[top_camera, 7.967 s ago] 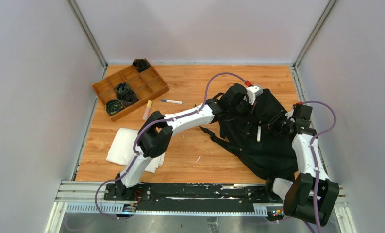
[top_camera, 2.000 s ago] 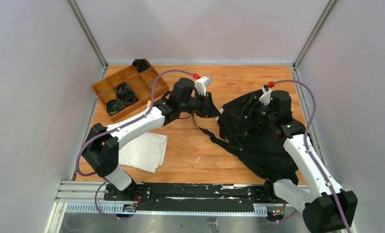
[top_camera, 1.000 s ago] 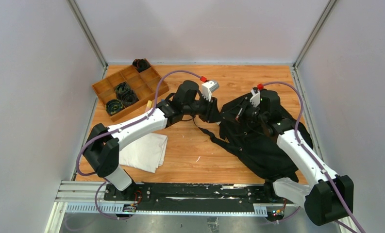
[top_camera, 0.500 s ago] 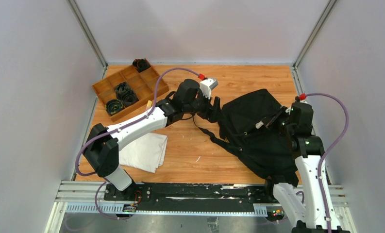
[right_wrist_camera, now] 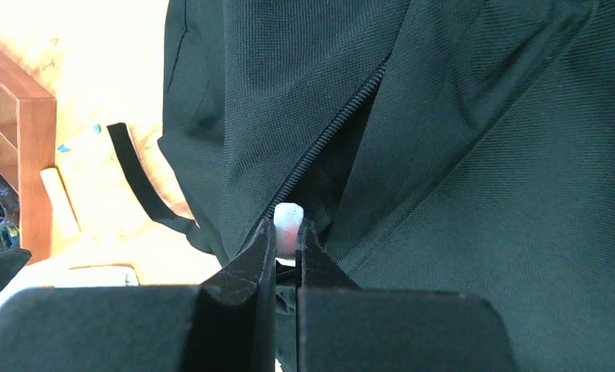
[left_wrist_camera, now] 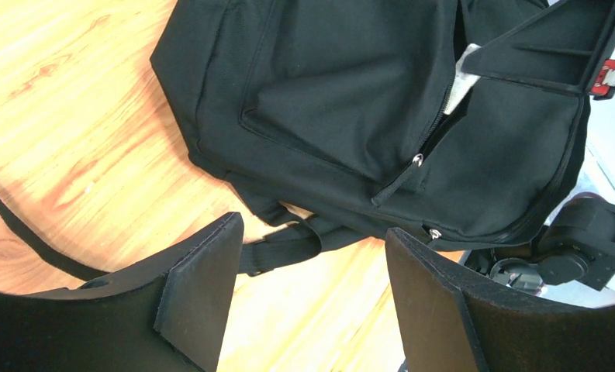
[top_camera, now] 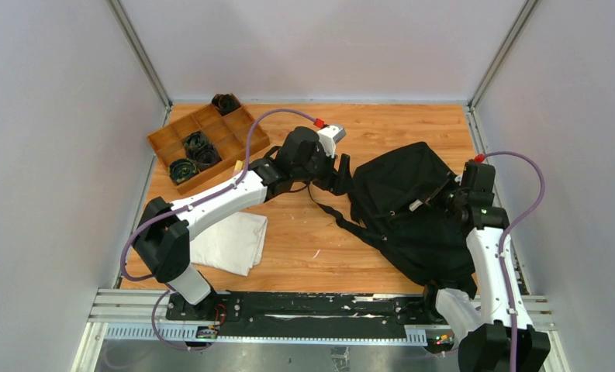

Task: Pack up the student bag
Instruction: Place the stationery in the student bag.

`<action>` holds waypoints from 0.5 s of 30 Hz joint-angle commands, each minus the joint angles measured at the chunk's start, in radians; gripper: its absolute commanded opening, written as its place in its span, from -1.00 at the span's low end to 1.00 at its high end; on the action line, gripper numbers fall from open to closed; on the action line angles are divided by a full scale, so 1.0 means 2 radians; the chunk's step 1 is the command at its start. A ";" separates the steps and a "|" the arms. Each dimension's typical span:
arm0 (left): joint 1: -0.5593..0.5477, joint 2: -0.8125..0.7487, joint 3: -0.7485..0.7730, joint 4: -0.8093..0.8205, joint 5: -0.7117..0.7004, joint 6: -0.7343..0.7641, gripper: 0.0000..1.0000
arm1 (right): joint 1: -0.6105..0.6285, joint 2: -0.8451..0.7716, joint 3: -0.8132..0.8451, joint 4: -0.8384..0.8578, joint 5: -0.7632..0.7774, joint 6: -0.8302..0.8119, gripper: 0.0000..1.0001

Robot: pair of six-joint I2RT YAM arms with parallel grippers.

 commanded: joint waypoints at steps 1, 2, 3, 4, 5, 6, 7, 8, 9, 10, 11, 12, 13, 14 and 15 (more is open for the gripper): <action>0.003 -0.011 0.013 0.002 -0.005 0.002 0.47 | -0.008 0.009 -0.021 0.056 -0.035 0.023 -1.00; 0.003 -0.011 0.013 0.001 -0.006 0.001 0.47 | -0.008 0.014 -0.023 0.062 -0.039 0.024 -1.00; 0.003 -0.011 0.013 -0.001 -0.008 0.001 0.48 | -0.008 0.020 -0.024 0.065 -0.044 0.023 -0.96; 0.003 -0.012 0.013 -0.003 -0.012 0.001 0.48 | -0.008 0.026 -0.024 0.065 -0.048 0.023 -0.79; 0.003 -0.012 0.013 -0.006 -0.017 0.002 0.48 | -0.008 0.031 -0.023 0.065 -0.054 0.021 -0.56; 0.004 -0.013 0.013 -0.009 -0.022 0.002 0.48 | -0.008 0.034 -0.021 0.063 -0.060 0.020 -0.35; 0.007 -0.013 0.012 -0.011 -0.025 0.002 0.48 | -0.008 0.035 -0.018 0.061 -0.063 0.020 -0.19; 0.010 -0.013 0.011 -0.015 -0.028 0.002 0.49 | -0.008 0.034 -0.015 0.059 -0.066 0.019 -0.09; 0.014 -0.013 0.011 -0.019 -0.036 0.000 0.49 | -0.007 0.031 -0.013 0.056 -0.066 0.019 -0.01; 0.020 -0.012 0.010 -0.022 -0.042 -0.003 0.49 | -0.008 0.025 -0.010 0.052 -0.064 0.017 0.03; 0.026 -0.013 0.008 -0.026 -0.049 -0.006 0.49 | -0.008 0.020 -0.007 0.049 -0.062 0.015 0.04; 0.034 -0.013 0.005 -0.029 -0.069 -0.015 0.49 | -0.008 0.013 -0.003 0.044 -0.060 0.011 0.03; 0.044 -0.011 0.005 -0.038 -0.087 -0.026 0.49 | -0.007 0.005 0.001 0.038 -0.057 0.008 0.00; 0.054 -0.007 0.006 -0.050 -0.102 -0.037 0.48 | -0.008 -0.001 0.006 0.031 -0.054 0.004 -0.02; 0.064 -0.001 0.008 -0.069 -0.126 -0.047 0.47 | -0.008 -0.008 0.009 0.025 -0.047 0.001 -0.05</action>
